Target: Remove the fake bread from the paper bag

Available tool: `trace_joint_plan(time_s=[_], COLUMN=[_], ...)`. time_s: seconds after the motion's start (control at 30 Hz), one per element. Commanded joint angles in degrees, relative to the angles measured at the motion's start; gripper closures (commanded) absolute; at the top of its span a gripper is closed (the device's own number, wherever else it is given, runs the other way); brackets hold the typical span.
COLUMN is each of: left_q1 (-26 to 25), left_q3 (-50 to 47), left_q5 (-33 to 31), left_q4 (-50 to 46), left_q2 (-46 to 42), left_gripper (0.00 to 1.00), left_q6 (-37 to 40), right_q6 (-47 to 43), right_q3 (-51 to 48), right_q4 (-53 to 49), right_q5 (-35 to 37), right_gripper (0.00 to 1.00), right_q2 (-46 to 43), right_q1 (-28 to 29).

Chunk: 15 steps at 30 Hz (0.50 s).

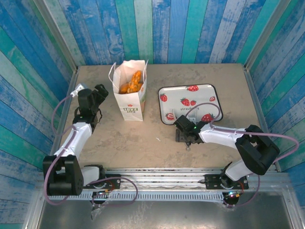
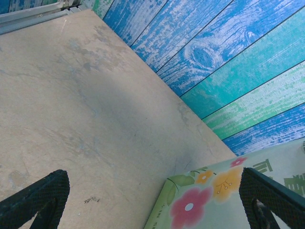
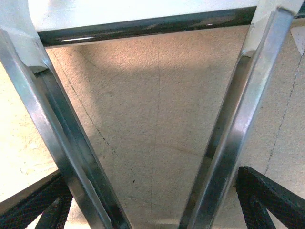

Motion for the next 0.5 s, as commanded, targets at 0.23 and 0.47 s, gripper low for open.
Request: trace_joint_plan(time_s=[0.23,0.47], left_q1=[0.1,0.1], left_q3=[-0.4,-0.3], left_q5=[-1.1,-1.2], left_q4=[-1.0,-0.9], left_q2=[-3.0,-2.7], left_gripper=[0.04,0.04], left_q6=[0.4,0.2], right_q6=[1.4,1.7], right_q3=[-2.2,-2.4], right_q4=[-7.2,-6.0], right_q5=[-2.8,-1.8], right_gripper=[0.1,0.13], right_q2=[6.9,8.0], right_q1=[0.6,0.2])
